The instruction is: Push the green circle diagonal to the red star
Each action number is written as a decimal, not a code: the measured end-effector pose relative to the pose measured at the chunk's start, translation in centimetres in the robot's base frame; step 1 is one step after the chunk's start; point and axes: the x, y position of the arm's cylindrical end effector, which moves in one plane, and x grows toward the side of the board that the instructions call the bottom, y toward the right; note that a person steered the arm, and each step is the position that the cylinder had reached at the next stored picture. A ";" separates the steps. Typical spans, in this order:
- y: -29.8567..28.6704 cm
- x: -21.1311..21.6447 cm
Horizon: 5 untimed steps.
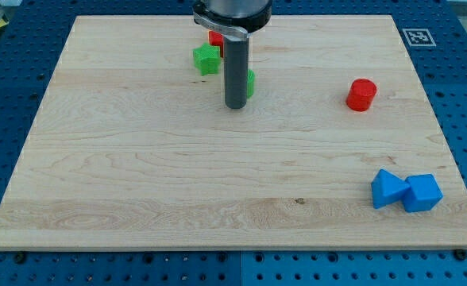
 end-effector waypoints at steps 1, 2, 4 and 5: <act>0.0 -1.9; 0.2 -4.5; 1.0 -8.4; 2.1 -7.9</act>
